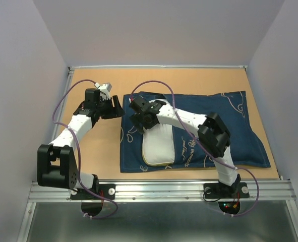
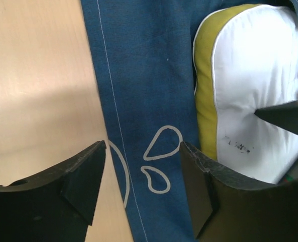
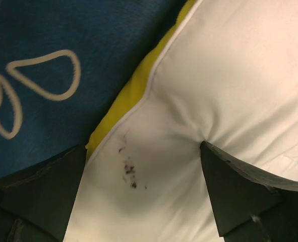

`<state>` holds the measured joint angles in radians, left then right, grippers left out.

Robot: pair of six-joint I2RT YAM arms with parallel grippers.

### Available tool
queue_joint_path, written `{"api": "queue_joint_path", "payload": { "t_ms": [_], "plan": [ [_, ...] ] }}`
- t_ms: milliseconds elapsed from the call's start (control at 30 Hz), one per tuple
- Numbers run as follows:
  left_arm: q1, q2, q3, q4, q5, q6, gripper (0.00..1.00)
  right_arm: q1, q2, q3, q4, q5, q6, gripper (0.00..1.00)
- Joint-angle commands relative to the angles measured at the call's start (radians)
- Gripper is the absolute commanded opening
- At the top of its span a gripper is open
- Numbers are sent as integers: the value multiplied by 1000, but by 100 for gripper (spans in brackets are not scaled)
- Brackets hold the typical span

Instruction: Put the pillow into the pillowcase

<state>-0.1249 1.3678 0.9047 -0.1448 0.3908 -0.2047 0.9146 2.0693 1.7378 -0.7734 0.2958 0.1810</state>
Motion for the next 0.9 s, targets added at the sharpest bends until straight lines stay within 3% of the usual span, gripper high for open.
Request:
{"api": "queue_joint_path", "payload": {
  "t_ms": [0,133,267,300,333,433,533,567,633,833,867],
  "plan": [
    [-8,25,-17,86,34,-38,70,-11,64,60,14,143,40,100],
    [-45,79,-26,132,34,-38,70,-11,155,42,13,90,57,100],
    [-106,114,-43,139,34,-38,70,-32,170,23,13,-15,46,46],
    [-117,123,-46,146,34,-38,70,-40,166,37,13,-39,43,9],
    [-125,141,-49,165,34,-38,70,-48,160,48,13,-85,44,1],
    [-134,184,-40,174,34,-38,70,-98,100,78,10,-227,23,1],
    [-134,257,-4,165,34,-38,70,-176,-13,89,22,-494,-43,1],
    [-134,289,14,154,34,-38,70,-236,-47,65,51,-670,-76,1],
    [-131,338,37,146,34,-38,70,-302,-139,34,77,-870,-89,0],
    [-110,389,72,90,34,-38,70,-551,-201,-14,82,-1326,-91,1],
    [-110,393,74,87,-98,-57,69,-586,-201,-38,82,-1409,-75,1]
  ]
}}
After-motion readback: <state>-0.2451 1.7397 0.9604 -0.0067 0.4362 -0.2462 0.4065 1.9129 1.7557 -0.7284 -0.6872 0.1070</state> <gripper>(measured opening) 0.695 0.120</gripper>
